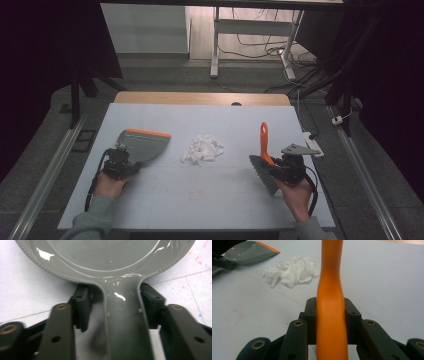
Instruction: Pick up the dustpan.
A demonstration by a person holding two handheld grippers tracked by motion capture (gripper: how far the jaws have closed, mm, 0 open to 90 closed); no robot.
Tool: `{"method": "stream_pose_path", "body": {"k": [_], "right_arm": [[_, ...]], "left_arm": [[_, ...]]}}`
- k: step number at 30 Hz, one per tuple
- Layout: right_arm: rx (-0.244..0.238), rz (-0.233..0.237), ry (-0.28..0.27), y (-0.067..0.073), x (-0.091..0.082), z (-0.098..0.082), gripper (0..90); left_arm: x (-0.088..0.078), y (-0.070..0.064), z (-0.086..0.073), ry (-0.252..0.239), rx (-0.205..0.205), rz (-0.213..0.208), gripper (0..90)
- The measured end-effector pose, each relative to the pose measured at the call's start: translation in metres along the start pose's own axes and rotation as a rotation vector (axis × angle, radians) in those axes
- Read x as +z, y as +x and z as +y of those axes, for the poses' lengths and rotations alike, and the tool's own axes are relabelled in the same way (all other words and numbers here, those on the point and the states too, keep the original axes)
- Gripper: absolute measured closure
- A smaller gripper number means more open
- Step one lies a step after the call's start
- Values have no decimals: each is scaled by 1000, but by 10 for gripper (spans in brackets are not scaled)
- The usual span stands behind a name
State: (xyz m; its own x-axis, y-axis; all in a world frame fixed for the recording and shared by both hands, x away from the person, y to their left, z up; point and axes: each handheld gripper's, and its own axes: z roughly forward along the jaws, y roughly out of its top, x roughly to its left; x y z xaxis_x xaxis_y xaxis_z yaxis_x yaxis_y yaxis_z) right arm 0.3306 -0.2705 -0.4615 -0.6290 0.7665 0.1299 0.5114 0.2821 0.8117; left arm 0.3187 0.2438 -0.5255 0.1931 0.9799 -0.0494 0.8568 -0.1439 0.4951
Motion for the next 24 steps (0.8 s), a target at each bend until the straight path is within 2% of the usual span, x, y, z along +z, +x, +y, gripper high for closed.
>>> {"method": "stream_pose_path", "body": {"k": [1, 2, 3, 17, 24], "right_arm": [[0, 0, 0, 0, 0, 0, 704], [0, 0, 1, 0, 0, 0, 704], [-1, -1, 2, 0, 0, 0, 704], [-1, -6, 2, -1, 0, -1, 704], [-2, -9, -9, -1, -2, 0, 705]], "left_arm": [[0, 1, 0, -7, -2, 4, 562], [0, 2, 0, -12, -4, 6, 604], [0, 5, 0, -12, -5, -6, 615], [-4, 13, -4, -47, 21, -30, 622], [-14, 20, -9, -94, 44, -79, 622]]}}
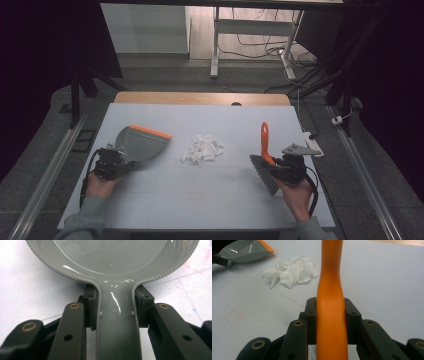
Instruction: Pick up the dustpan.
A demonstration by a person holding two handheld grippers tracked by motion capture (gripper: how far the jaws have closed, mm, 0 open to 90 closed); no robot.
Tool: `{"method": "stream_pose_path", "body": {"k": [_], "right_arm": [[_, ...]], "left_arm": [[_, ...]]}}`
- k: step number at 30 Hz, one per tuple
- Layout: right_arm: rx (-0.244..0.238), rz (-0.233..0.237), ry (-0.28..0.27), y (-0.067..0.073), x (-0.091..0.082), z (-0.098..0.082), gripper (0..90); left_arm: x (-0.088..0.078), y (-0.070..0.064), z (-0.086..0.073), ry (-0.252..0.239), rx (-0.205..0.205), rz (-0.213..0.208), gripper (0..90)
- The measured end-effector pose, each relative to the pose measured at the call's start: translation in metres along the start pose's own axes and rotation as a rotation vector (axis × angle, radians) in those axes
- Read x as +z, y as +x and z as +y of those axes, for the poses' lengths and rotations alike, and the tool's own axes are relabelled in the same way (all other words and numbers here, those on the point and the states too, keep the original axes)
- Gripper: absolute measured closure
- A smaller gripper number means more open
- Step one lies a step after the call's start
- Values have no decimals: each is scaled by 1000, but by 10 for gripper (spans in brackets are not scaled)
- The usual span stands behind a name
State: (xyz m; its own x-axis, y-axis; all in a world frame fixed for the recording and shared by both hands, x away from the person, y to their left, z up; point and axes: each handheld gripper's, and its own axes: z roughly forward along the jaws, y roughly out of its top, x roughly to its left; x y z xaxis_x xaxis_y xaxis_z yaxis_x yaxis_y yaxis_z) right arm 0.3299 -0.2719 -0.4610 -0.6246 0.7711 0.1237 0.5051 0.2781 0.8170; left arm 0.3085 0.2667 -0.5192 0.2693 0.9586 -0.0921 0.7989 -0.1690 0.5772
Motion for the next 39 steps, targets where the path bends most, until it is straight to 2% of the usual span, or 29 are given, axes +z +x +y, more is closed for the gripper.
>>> {"method": "stream_pose_path", "body": {"k": [3, 15, 23, 26, 32, 39], "right_arm": [[1, -1, -4, 0, 0, 0, 704], [1, -3, -13, -1, -3, 1, 705], [0, -6, -17, -2, -4, 2, 704], [4, -12, -25, -3, -6, 2, 704], [8, -13, -27, -3, -7, 3, 705], [6, -12, -36, -1, -7, 5, 705]], "left_arm": [[-5, 1, -1, -16, 20, -27, 622], [-21, -9, -5, -55, 148, -87, 622], [-29, -14, -8, -45, 235, -101, 622], [-32, -15, -9, -43, 256, -130, 622], [-35, -19, -11, -39, 312, -142, 622], [-39, -20, -14, -28, 362, -183, 622]]}}
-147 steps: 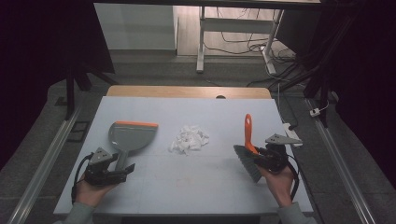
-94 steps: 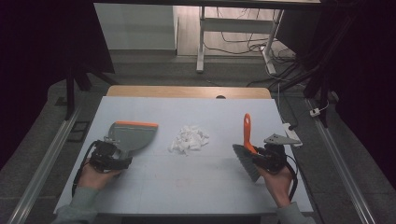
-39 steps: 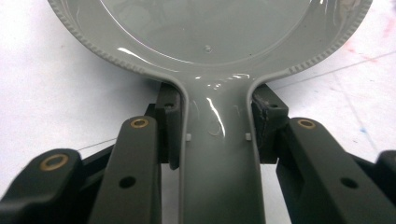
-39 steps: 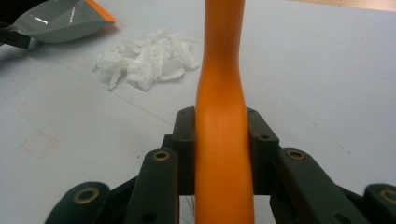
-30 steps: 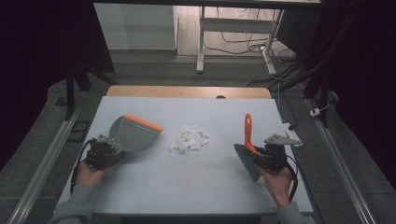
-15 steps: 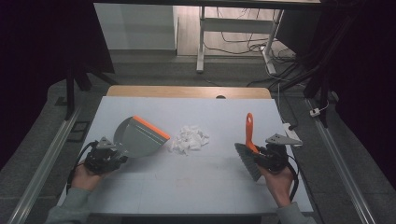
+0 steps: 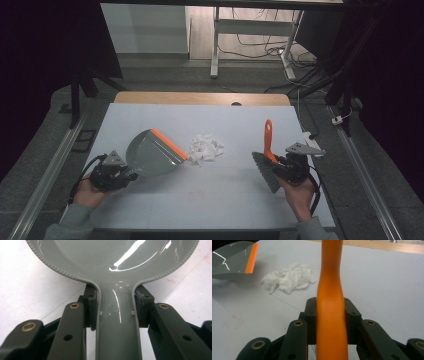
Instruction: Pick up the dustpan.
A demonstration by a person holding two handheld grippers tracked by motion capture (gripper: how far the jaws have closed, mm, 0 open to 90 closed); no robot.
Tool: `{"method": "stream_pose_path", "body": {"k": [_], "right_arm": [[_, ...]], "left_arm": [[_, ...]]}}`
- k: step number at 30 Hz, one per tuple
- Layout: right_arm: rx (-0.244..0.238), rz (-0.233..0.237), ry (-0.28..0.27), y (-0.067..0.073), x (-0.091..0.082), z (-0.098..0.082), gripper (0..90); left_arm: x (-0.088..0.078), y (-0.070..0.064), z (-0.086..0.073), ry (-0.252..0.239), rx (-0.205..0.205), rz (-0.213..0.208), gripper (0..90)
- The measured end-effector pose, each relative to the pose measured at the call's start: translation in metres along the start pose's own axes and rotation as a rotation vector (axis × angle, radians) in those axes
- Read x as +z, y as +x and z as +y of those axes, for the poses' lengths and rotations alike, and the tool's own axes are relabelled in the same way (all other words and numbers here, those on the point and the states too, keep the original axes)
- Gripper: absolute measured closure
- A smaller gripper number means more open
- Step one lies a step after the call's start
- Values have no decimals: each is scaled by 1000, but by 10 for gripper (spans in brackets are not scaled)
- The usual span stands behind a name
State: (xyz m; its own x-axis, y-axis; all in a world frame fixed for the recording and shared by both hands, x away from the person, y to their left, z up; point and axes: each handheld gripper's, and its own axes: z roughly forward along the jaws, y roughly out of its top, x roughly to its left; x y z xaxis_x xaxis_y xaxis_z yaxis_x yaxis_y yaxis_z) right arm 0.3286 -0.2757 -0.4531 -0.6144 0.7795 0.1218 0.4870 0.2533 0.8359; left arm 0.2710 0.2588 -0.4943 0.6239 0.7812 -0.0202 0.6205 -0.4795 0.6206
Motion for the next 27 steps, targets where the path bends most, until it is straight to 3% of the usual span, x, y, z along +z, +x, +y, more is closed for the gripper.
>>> {"method": "stream_pose_path", "body": {"k": [17, 27], "right_arm": [[-16, 14, -2, 8, 6, 5, 704], [-15, 16, -6, 12, 14, 15, 705]], "left_arm": [[2, -3, -6, 68, 87, -96, 621], [2, -2, -12, 99, 128, -110, 621]]}}
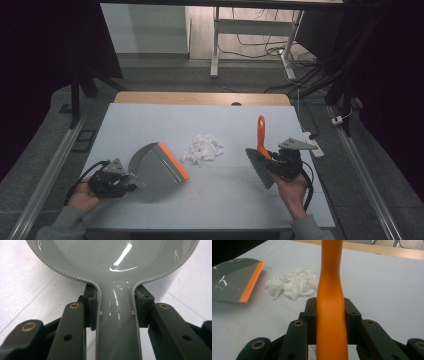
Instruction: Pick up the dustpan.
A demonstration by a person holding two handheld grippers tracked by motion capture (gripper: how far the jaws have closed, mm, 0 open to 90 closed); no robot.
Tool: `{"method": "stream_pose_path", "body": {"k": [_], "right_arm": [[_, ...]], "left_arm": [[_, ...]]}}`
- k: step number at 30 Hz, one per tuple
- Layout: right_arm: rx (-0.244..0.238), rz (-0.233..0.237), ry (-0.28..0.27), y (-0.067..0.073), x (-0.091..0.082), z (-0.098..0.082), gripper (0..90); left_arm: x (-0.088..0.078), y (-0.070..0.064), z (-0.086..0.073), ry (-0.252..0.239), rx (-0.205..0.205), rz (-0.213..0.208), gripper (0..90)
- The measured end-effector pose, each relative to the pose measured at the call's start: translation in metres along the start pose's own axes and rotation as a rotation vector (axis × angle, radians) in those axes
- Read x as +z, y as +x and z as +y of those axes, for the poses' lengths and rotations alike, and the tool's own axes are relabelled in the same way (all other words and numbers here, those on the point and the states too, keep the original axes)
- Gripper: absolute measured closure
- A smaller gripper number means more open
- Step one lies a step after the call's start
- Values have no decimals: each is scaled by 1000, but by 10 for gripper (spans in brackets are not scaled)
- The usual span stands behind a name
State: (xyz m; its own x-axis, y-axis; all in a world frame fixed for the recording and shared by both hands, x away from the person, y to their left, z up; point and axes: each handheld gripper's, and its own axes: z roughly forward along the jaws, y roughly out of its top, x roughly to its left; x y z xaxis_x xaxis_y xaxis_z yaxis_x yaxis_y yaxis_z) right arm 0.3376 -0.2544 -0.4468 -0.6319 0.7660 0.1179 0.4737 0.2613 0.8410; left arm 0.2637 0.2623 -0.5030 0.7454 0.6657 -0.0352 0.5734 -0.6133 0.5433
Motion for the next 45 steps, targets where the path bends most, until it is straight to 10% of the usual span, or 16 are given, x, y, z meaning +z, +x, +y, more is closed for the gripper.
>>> {"method": "stream_pose_path", "body": {"k": [21, 45], "right_arm": [[64, 34, -8, 6, 73, 56, 704], [74, 14, 28, 2, 106, 62, 704]], "left_arm": [[12, 1, 9, 46, 79, -22, 621], [11, -1, 10, 36, 85, -23, 621]]}}
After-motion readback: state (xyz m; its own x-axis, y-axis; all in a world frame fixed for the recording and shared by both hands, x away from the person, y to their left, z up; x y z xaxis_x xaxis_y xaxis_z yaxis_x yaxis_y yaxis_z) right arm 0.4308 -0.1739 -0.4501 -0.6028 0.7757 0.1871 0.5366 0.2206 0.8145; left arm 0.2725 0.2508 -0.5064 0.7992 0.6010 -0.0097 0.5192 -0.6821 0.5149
